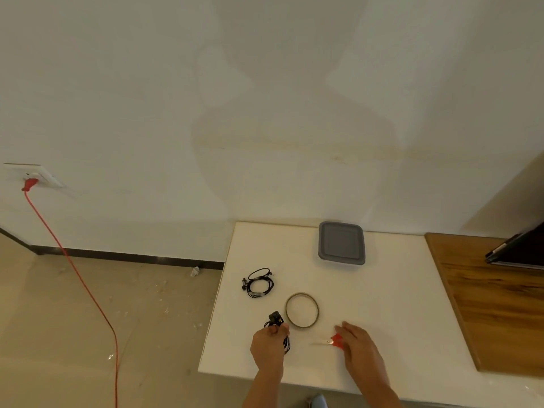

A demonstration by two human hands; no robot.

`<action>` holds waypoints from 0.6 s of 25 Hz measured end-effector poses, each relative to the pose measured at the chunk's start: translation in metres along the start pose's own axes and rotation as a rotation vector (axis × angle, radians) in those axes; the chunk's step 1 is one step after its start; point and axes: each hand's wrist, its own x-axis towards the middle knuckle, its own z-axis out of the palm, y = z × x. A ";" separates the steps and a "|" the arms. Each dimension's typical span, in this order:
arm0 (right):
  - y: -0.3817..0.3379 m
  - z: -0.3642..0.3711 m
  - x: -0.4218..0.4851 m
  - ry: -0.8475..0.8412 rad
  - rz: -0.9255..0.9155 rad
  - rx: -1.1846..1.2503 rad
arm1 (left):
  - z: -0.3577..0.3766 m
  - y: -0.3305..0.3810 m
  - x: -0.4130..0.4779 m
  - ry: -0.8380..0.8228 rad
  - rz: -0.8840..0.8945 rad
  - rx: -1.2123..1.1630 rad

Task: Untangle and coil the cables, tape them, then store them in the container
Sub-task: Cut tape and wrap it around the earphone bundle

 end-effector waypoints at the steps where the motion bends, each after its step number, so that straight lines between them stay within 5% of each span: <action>1: 0.007 -0.001 -0.009 -0.006 0.016 -0.021 | 0.000 -0.001 -0.001 0.000 0.004 -0.004; 9: -0.014 -0.026 -0.022 -0.228 0.078 -0.440 | -0.002 -0.010 -0.002 0.001 0.009 -0.057; 15: -0.027 -0.026 -0.022 -0.266 0.011 -0.429 | -0.007 -0.019 -0.003 0.027 0.025 -0.083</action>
